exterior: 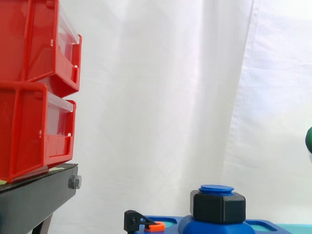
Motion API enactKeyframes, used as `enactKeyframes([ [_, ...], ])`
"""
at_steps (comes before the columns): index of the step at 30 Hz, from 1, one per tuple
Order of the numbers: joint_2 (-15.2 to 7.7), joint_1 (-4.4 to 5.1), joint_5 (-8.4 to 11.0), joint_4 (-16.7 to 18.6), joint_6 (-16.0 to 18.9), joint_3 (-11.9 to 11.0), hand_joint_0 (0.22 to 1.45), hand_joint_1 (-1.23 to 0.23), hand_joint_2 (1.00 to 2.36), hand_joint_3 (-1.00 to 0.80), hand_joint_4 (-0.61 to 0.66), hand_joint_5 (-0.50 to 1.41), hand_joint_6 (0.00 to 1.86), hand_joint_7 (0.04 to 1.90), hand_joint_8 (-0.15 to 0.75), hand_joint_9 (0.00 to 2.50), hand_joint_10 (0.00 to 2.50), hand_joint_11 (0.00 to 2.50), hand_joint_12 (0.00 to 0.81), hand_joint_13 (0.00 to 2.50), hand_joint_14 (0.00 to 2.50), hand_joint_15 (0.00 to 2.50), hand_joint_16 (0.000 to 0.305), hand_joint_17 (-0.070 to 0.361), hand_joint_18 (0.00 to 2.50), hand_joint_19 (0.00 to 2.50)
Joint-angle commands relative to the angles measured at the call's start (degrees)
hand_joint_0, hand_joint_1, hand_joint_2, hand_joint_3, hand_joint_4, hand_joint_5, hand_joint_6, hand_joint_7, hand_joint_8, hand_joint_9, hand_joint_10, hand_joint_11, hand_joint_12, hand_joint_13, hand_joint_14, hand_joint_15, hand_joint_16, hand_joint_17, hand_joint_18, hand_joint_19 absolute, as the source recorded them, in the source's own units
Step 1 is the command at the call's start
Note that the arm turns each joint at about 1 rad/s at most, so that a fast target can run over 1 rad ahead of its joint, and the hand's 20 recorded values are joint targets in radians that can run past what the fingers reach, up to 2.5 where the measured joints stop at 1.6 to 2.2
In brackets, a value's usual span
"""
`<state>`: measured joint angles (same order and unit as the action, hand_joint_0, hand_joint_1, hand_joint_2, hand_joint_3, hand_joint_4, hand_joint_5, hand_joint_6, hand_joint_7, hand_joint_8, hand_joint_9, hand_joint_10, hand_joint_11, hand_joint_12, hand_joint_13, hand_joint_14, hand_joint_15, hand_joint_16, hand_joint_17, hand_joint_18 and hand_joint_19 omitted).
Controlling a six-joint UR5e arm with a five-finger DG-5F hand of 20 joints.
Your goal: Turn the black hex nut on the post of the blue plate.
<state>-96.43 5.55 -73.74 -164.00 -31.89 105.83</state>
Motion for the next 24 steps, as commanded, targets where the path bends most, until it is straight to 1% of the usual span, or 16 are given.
enactKeyframes([
  [1, 0.0, -0.02, 0.0, 0.0, 0.0, 0.0, 0.45, -0.48, 1.0, -0.5, 0.18, -0.25, 0.5, 0.72, 0.244, 0.21, 0.0, 0.0, 0.359, 0.2, 0.0, 0.03, 0.057, 0.128, 0.26, 0.37],
  [2, -0.1, 0.07, 0.0, 0.0, 0.0, 0.0, 0.45, -0.48, 1.0, -0.5, 0.17, -0.26, 0.5, 0.72, 0.245, 0.21, 0.0, 0.0, 0.359, 0.2, 0.0, 0.02, 0.056, 0.127, 0.28, 0.38],
  [6, 0.0, -0.02, 0.0, 0.0, 0.0, 0.0, 0.48, -0.37, 1.0, -0.5, 0.18, -0.25, 0.5, 0.72, 0.262, 0.27, 0.0, 0.0, 0.373, 0.25, 0.0, 0.04, 0.057, 0.127, 0.37, 0.41],
  [7, 0.0, 0.07, 0.0, 0.1, 0.0, 0.0, 0.47, -0.37, 1.0, -0.5, 0.17, -0.25, 0.5, 0.72, 0.26, 0.26, 0.0, 0.0, 0.368, 0.24, 0.0, 0.04, 0.056, 0.127, 0.37, 0.42],
  [9, 0.0, -0.28, 0.0, 0.0, 0.0, 0.0, 0.47, -0.37, 1.0, -0.5, 0.17, -0.25, 0.5, 0.73, 0.257, 0.26, 0.0, 0.0, 0.368, 0.24, 0.0, 0.03, 0.056, 0.126, 0.38, 0.41],
  [10, 0.0, -0.28, 0.0, 0.0, 0.0, 0.0, 0.47, -0.34, 1.0, -0.5, 0.17, -0.25, 0.5, 0.73, 0.257, 0.24, 0.0, 0.0, 0.369, 0.18, 0.0, 0.02, 0.056, 0.127, 0.33, 0.39],
  [11, 0.0, -0.28, 0.0, 0.0, 0.0, 0.0, 0.48, -0.29, 1.0, -0.5, 0.19, -0.25, 0.5, 0.74, 0.258, 0.24, 0.0, 0.0, 0.369, 0.18, 0.0, 0.01, 0.056, 0.127, 0.32, 0.37],
  [12, -0.1, -0.28, 0.0, 0.0, 0.0, 0.0, 0.48, -0.27, 1.0, -0.5, 0.17, -0.25, 0.5, 0.73, 0.263, 0.22, 0.0, 0.0, 0.368, 0.19, 0.0, 0.0, 0.056, 0.126, 0.33, 0.35],
  [13, 0.0, -0.28, 0.0, 0.0, 0.0, 0.0, 0.46, -0.26, 1.0, -0.5, 0.2, -0.26, 0.5, 0.72, 0.28, 0.2, 0.0, 0.0, 0.398, 0.19, 0.0, 0.0, 0.061, 0.136, 0.35, 0.32],
  [14, 0.0, -0.28, 0.0, 0.0, 0.0, 0.0, 0.46, -0.26, 1.0, -0.5, 0.2, -0.26, 0.5, 0.73, 0.285, 0.2, 0.0, 0.0, 0.404, 0.18, 0.0, 0.0, 0.062, 0.139, 0.34, 0.33],
  [15, 0.0, -0.28, 0.0, 0.0, 0.0, 0.0, 0.46, -0.28, 1.0, -0.5, 0.2, -0.26, 0.5, 0.72, 0.278, 0.2, 0.0, 0.0, 0.399, 0.18, 0.0, 0.0, 0.062, 0.14, 0.33, 0.32],
  [19, -0.1, -0.28, 0.0, 0.0, 0.0, 0.0, 0.49, -0.22, 1.0, -0.5, 0.18, -0.25, 0.5, 0.72, 0.259, 0.22, 0.0, 0.0, 0.372, 0.21, 0.0, 0.0, 0.059, 0.132, 0.31, 0.34],
  [24, 0.0, -0.28, 0.0, 0.0, 0.0, 0.0, 0.5, -0.25, 1.0, -0.5, 0.18, -0.25, 0.5, 0.73, 0.259, 0.24, 0.0, 0.0, 0.367, 0.23, 0.0, 0.0, 0.058, 0.129, 0.33, 0.34],
])
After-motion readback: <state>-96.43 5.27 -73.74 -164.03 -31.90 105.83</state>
